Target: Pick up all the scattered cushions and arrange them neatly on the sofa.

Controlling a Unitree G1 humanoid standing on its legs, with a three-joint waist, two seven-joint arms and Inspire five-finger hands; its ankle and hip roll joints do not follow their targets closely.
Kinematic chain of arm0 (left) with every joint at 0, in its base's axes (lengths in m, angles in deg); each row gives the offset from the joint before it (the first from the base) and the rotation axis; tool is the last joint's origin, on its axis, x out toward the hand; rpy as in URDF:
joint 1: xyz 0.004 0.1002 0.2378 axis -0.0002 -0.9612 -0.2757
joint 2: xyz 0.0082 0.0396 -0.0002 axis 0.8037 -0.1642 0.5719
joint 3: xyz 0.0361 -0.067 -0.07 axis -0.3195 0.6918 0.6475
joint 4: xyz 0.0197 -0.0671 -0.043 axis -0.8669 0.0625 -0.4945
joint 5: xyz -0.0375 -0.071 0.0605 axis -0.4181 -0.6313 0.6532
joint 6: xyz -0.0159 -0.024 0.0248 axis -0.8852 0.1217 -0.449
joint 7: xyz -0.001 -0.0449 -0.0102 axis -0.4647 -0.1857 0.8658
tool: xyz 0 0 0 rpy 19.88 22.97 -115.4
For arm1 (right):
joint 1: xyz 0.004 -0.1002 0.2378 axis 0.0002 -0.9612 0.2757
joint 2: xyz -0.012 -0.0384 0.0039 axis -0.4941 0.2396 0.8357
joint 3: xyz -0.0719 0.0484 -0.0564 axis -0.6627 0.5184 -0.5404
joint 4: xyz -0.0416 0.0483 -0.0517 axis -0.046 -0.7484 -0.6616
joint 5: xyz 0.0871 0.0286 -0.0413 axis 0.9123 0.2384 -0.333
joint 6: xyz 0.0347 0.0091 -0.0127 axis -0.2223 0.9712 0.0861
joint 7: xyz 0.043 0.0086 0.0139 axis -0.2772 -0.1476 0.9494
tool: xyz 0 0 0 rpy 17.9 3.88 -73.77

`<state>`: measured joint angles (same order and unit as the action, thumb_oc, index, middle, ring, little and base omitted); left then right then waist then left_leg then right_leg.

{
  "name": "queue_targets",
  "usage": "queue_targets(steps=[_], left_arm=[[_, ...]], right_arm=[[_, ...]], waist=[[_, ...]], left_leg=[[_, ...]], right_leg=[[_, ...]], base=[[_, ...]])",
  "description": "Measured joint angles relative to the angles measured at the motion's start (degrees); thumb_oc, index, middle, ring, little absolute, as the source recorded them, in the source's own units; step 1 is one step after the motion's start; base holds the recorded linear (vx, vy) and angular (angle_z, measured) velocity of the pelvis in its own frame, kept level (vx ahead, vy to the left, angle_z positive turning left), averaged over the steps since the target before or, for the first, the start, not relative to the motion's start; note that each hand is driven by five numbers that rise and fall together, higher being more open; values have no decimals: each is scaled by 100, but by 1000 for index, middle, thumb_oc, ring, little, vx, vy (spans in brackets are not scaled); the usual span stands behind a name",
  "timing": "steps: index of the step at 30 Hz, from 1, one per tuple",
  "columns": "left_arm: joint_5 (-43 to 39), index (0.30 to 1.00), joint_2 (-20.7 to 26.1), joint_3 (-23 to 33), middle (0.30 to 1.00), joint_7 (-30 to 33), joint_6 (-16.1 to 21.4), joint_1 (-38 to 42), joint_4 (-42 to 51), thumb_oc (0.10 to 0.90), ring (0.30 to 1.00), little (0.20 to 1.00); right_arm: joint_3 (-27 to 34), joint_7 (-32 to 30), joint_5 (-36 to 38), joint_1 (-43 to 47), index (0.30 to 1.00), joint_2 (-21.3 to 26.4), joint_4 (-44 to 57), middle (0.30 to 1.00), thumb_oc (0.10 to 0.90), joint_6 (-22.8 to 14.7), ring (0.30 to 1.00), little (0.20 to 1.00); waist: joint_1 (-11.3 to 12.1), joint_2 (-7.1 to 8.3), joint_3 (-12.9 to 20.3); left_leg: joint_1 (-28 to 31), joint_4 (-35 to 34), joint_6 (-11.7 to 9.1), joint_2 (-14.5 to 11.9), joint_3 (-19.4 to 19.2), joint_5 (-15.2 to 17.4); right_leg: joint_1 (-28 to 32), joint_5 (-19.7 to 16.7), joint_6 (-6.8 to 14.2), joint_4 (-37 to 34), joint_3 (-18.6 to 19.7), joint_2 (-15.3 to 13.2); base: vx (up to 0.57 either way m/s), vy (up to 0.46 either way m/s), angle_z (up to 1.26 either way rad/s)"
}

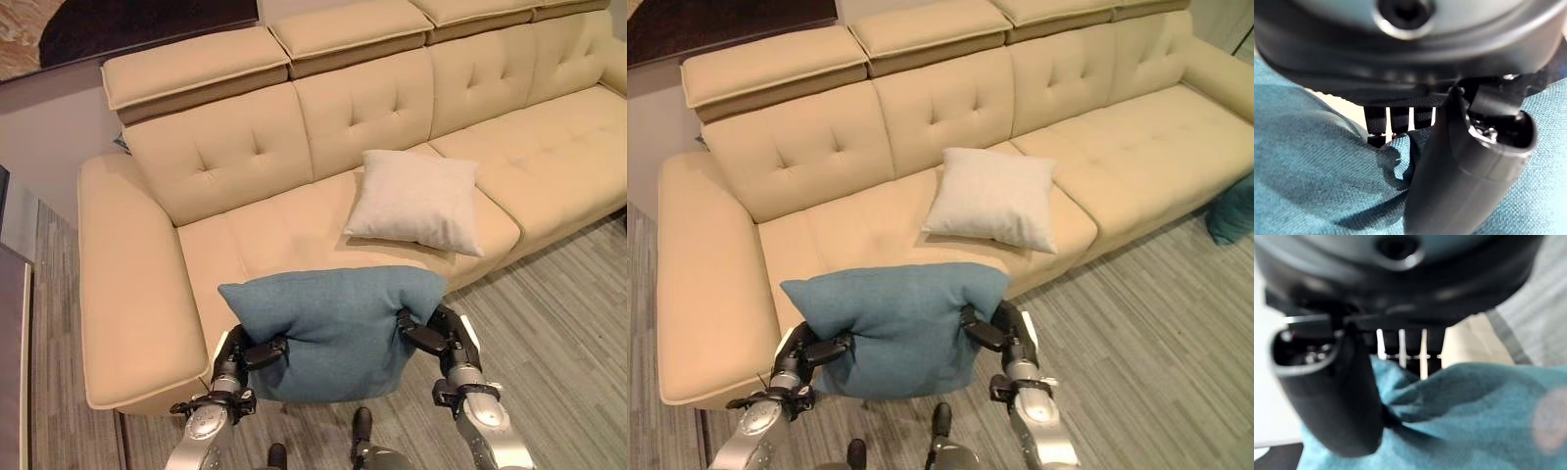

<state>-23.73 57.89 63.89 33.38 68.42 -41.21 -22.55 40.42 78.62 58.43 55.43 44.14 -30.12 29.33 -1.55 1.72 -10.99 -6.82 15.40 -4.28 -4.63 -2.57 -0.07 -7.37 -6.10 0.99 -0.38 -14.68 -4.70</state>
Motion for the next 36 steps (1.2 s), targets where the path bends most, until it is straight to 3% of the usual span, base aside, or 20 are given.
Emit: queue_targets(steps=[2, 4, 6, 8, 9, 11, 14, 15, 18, 20, 21, 23, 26, 27, 29, 30, 31, 33, 34, 36], left_arm=[[-10, 300, 3, -35, 300, -1, -3, -1, 0, 400, 300, 300], [-55, 300, 13, 5, 300, -2, 0, -4, 60, 400, 300, 300], [-63, 300, 22, 20, 300, -5, 1, 30, 50, 400, 300, 300], [-61, 300, 33, 18, 300, -6, -1, -3, 39, 400, 300, 300], [-49, 300, 40, 20, 300, -6, -3, -3, 39, 400, 300, 300], [-45, 300, 86, 39, 300, -6, -9, -11, 39, 400, 300, 300], [-45, 300, 125, 56, 300, -10, -15, -87, 53, 400, 300, 300], [-44, 300, 129, 60, 300, -10, -15, -88, 55, 400, 300, 300], [-41, 300, 196, 106, 300, -9, -32, -87, 53, 400, 300, 300], [-39, 300, 243, 127, 300, -10, -32, -86, 63, 400, 300, 300], [-35, 300, 319, 209, 300, -10, -33, -77, 62, 400, 300, 300], [4, 300, 411, 264, 300, -10, -29, -29, 89, 400, 300, 300], [20, 300, 427, 419, 300, -8, -24, 65, 111, 400, 300, 300], [20, 300, 427, 431, 300, -8, -24, 84, 111, 400, 300, 300], [19, 300, 420, 413, 300, -8, -24, 54, 104, 400, 300, 300], [18, 300, 379, 419, 300, -6, -19, 48, 102, 400, 300, 300], [20, 300, 388, 444, 300, -5, -19, 40, 95, 400, 300, 300], [22, 300, 427, 390, 300, -8, -21, -44, 98, 400, 300, 300], [22, 300, 375, 422, 300, -2, -20, -145, 101, 400, 300, 300], [22, 300, 267, 460, 300, -1, -20, -201, 112, 400, 300, 300]], right_arm=[[47, -1, 25, 40, 300, 48, 29, 300, 400, -1, 300, 300], [48, -2, 37, 36, 300, 44, 131, 300, 400, -3, 300, 300], [57, 0, 43, 25, 300, 23, 167, 300, 400, -1, 300, 300], [45, -1, 46, -20, 300, -3, 166, 300, 400, -1, 300, 300], [49, -9, 49, -93, 300, -23, 158, 300, 400, -1, 300, 300], [20, -8, 47, -135, 300, -47, 165, 300, 400, 1, 300, 300], [-38, -8, 45, -158, 300, -55, 180, 300, 400, 1, 300, 300], [-43, -8, 45, -155, 300, -60, 190, 300, 400, 1, 300, 300], [-93, -7, 43, -144, 300, -123, 193, 300, 400, 9, 300, 300], [-147, 10, 34, -142, 300, -136, 217, 300, 400, 8, 300, 300], [-193, 39, 21, -123, 300, -176, 231, 300, 400, 9, 300, 300], [-217, 81, 21, -138, 300, -262, 239, 300, 400, 10, 300, 300], [-218, 158, 18, -100, 300, -309, 289, 300, 400, 10, 300, 300], [-219, 157, 15, -81, 300, -309, 289, 300, 400, 10, 300, 300], [-224, 149, 6, -108, 300, -302, 274, 300, 400, 10, 300, 300], [-222, 149, -9, -69, 300, -277, 274, 300, 400, 10, 300, 300], [-217, 136, -14, -60, 300, -282, 272, 300, 400, 11, 300, 300], [-224, 133, -35, -125, 300, -286, 251, 300, 400, 18, 300, 300], [-258, 141, -48, -61, 300, -272, 169, 300, 400, 33, 300, 300], [-238, 133, -48, -56, 300, -264, 171, 300, 400, 43, 300, 300]], waist=[[83, 64, -32], [67, 95, -49], [72, 191, -103], [59, 203, -109], [49, 189, -102], [42, 184, -99], [-9, 146, 4], [-9, 134, 21], [-1, 169, 35], [21, 174, 38], [29, 164, 39], [10, 167, 42], [54, 108, 32], [57, 85, 23], [50, 78, 23], [76, 43, 19], [58, 45, 22], [53, 218, 120], [104, 210, 148], [92, 59, 220]], left_leg=[[-455, 1060, -139, -173, -81, -129], [-700, 1361, 43, -114, -338, 116], [-800, 489, 78, 242, -567, 229], [-809, -286, 73, 191, -925, 167], [-844, -939, -61, 48, -1228, -2], [-834, -1091, 52, -130, -1524, -103], [-362, -1226, 201, -2, -1526, -208], [-293, -1339, 438, 39, -1520, -423], [15, -1432, 682, 181, -1547, -473], [199, -1440, 781, 293, -1539, -418], [318, -1405, 926, 386, -1516, -307], [436, -1434, 984, 487, -1244, -261], [600, -1646, 1096, 546, -815, -152], [603, -1656, 1096, 545, -721, -152], [654, -1641, 1064, 545, -561, -147], [649, -1656, 951, 504, -447, -87], [646, -1689, 889, 511, -425, -119], [805, -1893, 704, 614, -298, -146], [860, -1920, 608, 551, -249, -128], [830, -1989, 425, 308, -57, -113]], right_leg=[[169, 159, -239, -2, -123, 99], [308, 338, -425, -90, -209, 244], [419, 303, -408, -285, -254, 291], [620, 322, -381, -485, -351, 394], [706, 418, -276, -485, -433, 508], [853, 518, -253, -486, -523, 653], [1119, 743, -249, -471, -388, 690], [1126, 797, -192, -405, -359, 673], [974, 1030, 88, 358, -220, 391], [645, 1408, 435, 1408, -222, 80], [352, 1545, 577, 2377, -130, -150], [-4, 1808, 698, 3073, -12, -330], [-548, 1944, 592, 3147, 433, -296], [-693, 1938, 583, 2969, 524, -289], [-865, 1388, 433, 1839, 711, -259], [-1040, 1196, 424, 1707, 914, -163], [-1024, 919, 600, 1313, 1020, -168], [-783, 340, 609, 883, 989, -302], [-607, -25, 307, 605, 918, -247], [-322, -107, 218, 168, 691, -20]], base=[[148, -165, 31], [177, -106, 21], [226, 9, 11], [273, 33, 11], [290, 55, 18], [322, 95, 7], [281, 138, -14], [158, 119, -19], [123, 109, -6], [148, 115, 8], [152, 73, 29], [146, 44, 42], [99, -25, 47], [95, -82, 69], [85, -102, 68], [69, -123, 58], [97, -171, 63], [95, -156, 59], [105, -166, 34], [71, -157, 37]])
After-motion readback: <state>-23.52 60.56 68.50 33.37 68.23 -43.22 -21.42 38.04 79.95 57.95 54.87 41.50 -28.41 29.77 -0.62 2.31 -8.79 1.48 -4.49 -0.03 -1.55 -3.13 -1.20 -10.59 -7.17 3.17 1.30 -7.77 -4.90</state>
